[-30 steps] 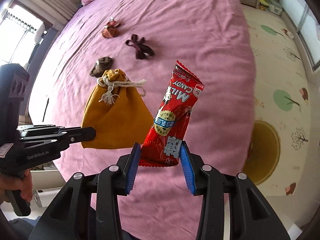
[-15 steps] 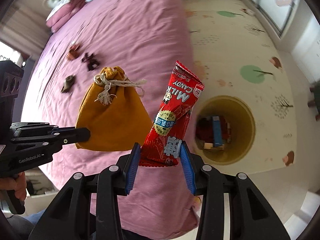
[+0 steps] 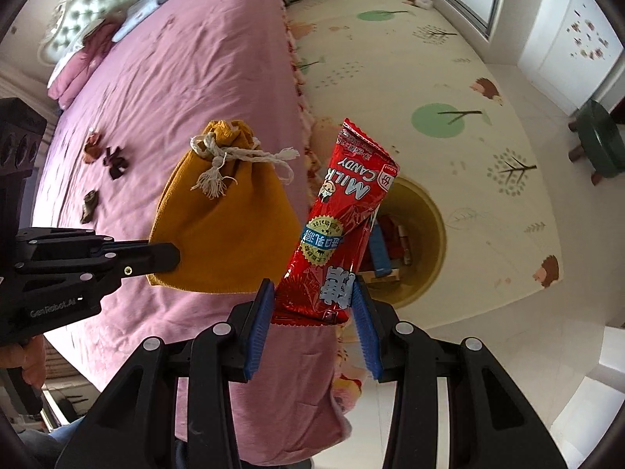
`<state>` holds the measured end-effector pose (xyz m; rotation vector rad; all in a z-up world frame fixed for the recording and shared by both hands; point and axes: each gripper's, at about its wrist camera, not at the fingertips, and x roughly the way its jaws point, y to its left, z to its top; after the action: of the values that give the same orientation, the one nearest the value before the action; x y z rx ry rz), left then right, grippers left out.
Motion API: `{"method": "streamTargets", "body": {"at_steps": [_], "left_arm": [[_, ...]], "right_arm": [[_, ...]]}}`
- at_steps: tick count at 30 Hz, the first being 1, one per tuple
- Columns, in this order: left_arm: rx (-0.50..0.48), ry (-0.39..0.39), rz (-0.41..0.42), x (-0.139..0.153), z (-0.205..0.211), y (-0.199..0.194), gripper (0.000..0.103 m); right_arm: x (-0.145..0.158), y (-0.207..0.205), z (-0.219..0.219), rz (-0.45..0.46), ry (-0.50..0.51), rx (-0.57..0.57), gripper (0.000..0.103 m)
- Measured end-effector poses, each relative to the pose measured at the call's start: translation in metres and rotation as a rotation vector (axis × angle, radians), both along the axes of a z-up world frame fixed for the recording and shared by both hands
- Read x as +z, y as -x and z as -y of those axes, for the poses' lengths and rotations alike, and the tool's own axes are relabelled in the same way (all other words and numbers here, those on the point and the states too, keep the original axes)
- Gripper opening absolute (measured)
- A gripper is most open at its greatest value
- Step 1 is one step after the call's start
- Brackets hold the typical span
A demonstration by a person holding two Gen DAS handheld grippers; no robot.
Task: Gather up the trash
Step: 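Carry pouch and candy wrapper to the yellow bin and open both tools, then move both open tools back over the brown sock and maroon cord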
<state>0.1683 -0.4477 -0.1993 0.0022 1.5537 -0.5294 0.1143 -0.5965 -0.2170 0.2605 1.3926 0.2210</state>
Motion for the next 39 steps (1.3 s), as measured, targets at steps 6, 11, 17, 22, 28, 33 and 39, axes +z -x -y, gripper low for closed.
{"method": "streamTargets", "body": {"at_steps": [6, 11, 17, 22, 28, 33, 39], "left_arm": [[-0.079, 0.051, -0.021, -0.004, 0.031, -0.011, 0.014], [-0.157, -0.021, 0.114, 0.011, 0.044, -0.013, 0.073], [-0.177, -0.034, 0.148, 0.02, 0.04, -0.012, 0.073], [-0.159, -0.03, 0.154, 0.025, 0.027, -0.012, 0.072], [-0.098, -0.031, 0.162, 0.031, -0.001, -0.014, 0.072], [-0.025, -0.051, 0.177, 0.033, -0.046, -0.011, 0.072], [0.073, -0.115, 0.178, 0.026, -0.117, -0.003, 0.071]], "right_arm": [[-0.002, -0.008, 0.026, 0.004, 0.034, -0.041, 0.044], [0.007, -0.013, 0.049, 0.036, 0.07, -0.109, 0.048], [0.013, -0.017, 0.049, 0.044, 0.072, -0.105, 0.048], [0.017, -0.022, 0.029, 0.05, 0.065, -0.055, 0.048], [0.027, -0.028, -0.007, 0.066, 0.053, 0.025, 0.048], [0.036, -0.035, -0.049, 0.079, 0.036, 0.113, 0.048], [0.044, -0.045, -0.104, 0.089, 0.006, 0.201, 0.048]]}}
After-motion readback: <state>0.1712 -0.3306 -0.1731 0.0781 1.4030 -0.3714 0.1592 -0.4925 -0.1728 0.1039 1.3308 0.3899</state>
